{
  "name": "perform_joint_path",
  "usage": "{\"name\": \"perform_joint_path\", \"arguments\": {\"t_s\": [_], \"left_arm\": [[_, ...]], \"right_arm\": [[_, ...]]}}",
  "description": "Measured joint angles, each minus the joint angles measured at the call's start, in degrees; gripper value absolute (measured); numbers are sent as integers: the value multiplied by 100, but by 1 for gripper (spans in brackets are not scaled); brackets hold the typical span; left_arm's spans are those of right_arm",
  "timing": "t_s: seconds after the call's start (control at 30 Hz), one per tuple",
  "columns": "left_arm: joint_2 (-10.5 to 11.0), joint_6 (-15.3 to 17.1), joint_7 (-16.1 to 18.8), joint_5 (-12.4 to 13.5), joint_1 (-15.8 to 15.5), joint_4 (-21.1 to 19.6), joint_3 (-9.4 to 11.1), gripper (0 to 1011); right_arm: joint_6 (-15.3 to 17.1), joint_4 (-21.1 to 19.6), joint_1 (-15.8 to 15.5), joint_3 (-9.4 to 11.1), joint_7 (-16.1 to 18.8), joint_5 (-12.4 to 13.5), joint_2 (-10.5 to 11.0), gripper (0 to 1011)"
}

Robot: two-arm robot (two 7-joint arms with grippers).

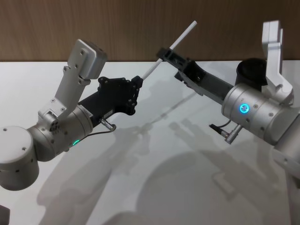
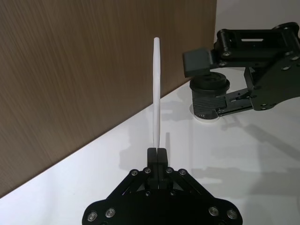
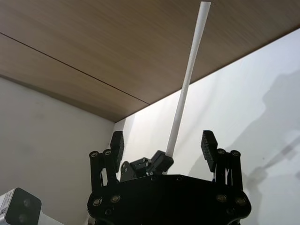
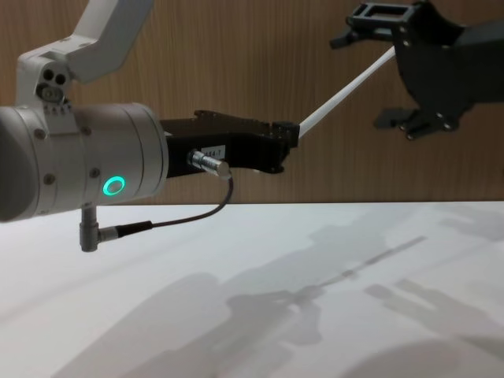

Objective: Pick up the straw with one hand, pass it to the other hand, and insert it into the cup.

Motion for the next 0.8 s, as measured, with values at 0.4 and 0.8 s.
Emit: {"name": "perform_joint_path", "arguments": {"t_s": [0.4, 0.8], "left_arm": [[0, 0, 0, 0, 0, 0, 0, 6], [0, 0, 0, 0, 0, 0, 0, 6]], "right_arm": [[-291, 332, 277, -158, 208, -132, 51, 1001], [-587, 677, 433, -263, 378, -297, 159, 1001]]}}
